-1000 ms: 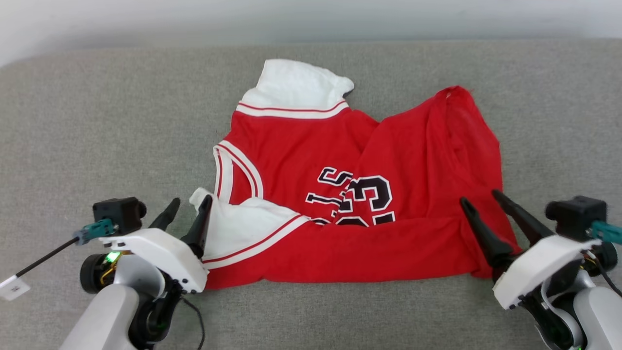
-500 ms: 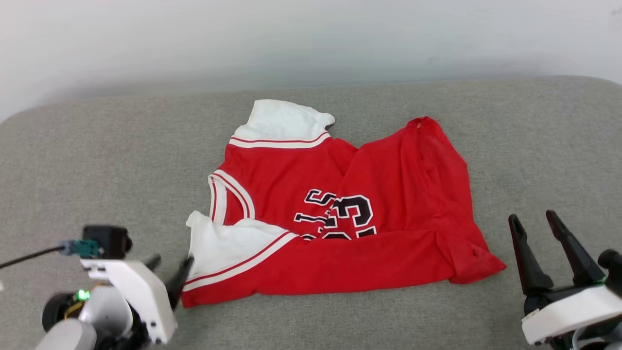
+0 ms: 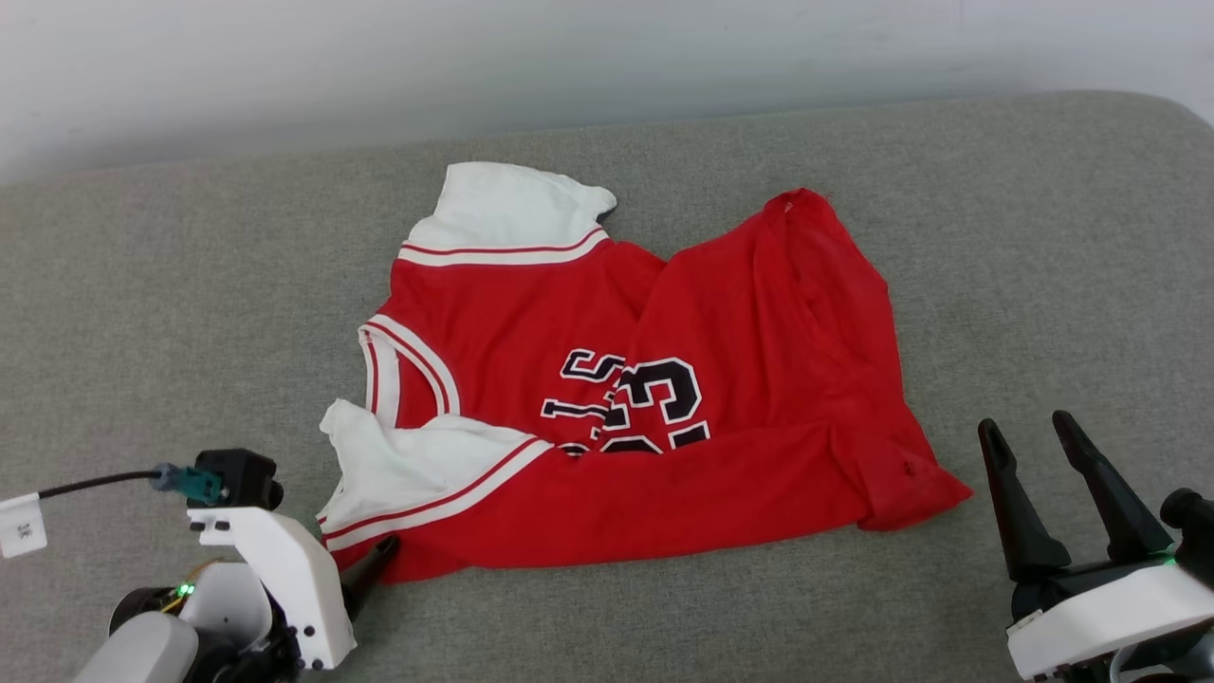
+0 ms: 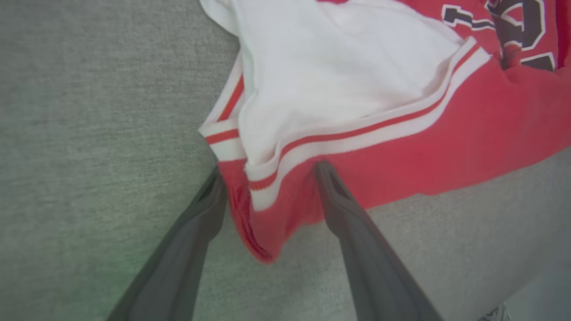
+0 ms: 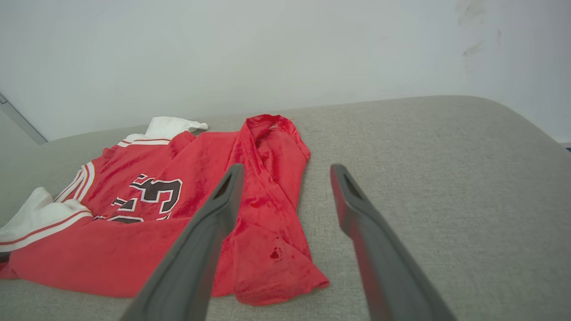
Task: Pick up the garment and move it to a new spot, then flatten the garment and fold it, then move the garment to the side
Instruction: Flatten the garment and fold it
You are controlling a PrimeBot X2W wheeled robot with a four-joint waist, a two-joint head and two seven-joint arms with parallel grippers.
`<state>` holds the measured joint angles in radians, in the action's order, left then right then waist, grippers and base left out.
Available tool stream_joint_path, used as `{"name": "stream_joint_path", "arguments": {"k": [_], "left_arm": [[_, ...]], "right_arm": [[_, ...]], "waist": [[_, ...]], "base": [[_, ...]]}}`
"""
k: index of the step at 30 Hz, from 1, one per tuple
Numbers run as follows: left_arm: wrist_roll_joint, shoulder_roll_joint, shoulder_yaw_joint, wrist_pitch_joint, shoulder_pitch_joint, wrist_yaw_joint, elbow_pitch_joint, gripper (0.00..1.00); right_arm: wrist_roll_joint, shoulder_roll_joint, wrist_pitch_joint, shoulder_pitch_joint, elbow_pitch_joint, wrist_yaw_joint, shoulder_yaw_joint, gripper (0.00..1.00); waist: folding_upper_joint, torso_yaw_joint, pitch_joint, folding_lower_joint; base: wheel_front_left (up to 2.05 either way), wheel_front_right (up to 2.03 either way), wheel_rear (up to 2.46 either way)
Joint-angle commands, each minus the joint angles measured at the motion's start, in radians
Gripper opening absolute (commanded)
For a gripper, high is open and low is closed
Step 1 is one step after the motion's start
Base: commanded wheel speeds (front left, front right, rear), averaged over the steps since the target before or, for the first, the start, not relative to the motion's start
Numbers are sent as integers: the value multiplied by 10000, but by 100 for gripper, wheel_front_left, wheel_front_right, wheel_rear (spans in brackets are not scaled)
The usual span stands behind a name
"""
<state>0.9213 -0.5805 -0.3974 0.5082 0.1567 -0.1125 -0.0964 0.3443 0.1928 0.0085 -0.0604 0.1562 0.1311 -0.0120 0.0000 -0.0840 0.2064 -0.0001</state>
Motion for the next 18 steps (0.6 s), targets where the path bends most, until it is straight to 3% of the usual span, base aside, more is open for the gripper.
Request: {"name": "stream_joint_path", "arguments": {"k": [1, 2, 3, 4, 6, 10, 18], "left_arm": [[95, 185, -168, 173, 113, 122, -272, 100], [179, 282, -283, 337, 177, 214, -447, 100], [239, 349, -413, 520, 221, 286, -606, 85], [334, 450, -521, 649, 227, 368, -744, 44], [516, 709, -549, 622, 288, 523, -923, 0], [555, 813, -469, 278, 343, 748, -1055, 0], [319, 672, -50, -576, 647, 873, -428, 0]], "right_arm": [[99, 43, 81, 163, 42, -6, 35, 100], [146, 65, 87, 216, 69, -6, 38, 100], [204, 75, 173, 232, 64, -6, 39, 100], [224, 112, 224, 225, 70, -6, 63, 100], [424, 170, 416, 238, 29, -6, 140, 100], [1059, 504, 1321, 276, -138, -6, 406, 100], [2203, 1429, 4712, 595, -527, -6, 900, 100]], "waist": [[0, -64, 251, 1], [0, -69, 323, 1], [0, -80, 388, 1], [0, -94, 452, 1], [0, -101, 528, 1], [0, -50, 592, 1], [0, 235, 615, 1]], "base": [[0, 0, 0], [0, 0, 0], [0, 0, 0], [0, 0, 0], [0, 0, 0], [0, 0, 0], [0, 0, 0]]}}
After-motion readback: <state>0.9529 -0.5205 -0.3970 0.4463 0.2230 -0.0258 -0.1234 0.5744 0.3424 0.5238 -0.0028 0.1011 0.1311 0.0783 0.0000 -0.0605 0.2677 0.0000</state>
